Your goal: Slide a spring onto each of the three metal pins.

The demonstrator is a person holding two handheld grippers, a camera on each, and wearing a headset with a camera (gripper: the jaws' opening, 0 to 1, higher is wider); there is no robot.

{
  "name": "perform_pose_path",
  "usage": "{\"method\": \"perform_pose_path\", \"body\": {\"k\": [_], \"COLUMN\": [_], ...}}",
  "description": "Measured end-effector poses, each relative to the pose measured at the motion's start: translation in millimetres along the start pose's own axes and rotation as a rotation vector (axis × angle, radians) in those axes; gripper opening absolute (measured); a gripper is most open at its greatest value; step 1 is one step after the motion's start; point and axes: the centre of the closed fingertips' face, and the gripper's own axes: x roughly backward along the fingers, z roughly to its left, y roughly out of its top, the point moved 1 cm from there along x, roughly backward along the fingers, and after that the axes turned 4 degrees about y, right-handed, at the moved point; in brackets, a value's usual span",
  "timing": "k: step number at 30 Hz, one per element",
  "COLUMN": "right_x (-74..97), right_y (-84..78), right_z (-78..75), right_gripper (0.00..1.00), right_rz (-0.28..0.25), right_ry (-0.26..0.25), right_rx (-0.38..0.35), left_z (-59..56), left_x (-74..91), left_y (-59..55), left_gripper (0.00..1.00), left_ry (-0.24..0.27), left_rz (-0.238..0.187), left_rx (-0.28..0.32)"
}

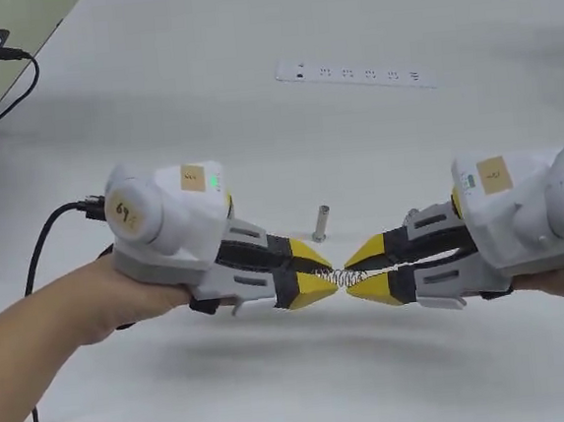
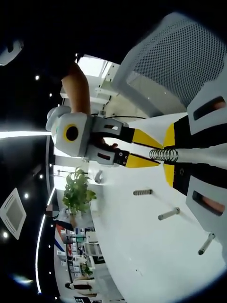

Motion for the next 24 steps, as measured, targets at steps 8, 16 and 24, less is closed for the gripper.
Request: {"method": "perform_pose_path", "body": {"k": [8, 16, 24], "right_x": [4.6, 6.6, 10.7], "right_y": [-2.0, 3.3, 13.3], "right_z": [-1.1, -0.5, 0.1], "right_gripper": [0.08, 0.08, 0.07], "right_rz": [-0.02, -0.042, -0.078], "right_ry": [-0.016, -0.014, -0.008], "right_rx": [-0.019, -0.032, -0.057], "left_z": [1.2, 1.2, 0.4], "left_x": [2.5, 2.6, 3.9], "left_y": [3.6, -0.3, -1.8], "left_gripper": [0.02, 0.02, 0.02], "left_ry": [-0.004, -0.002, -0.003], "left_rz": [-0.014, -0.002, 0.0], "left_rx": [0.021, 0.02, 0.025]}}
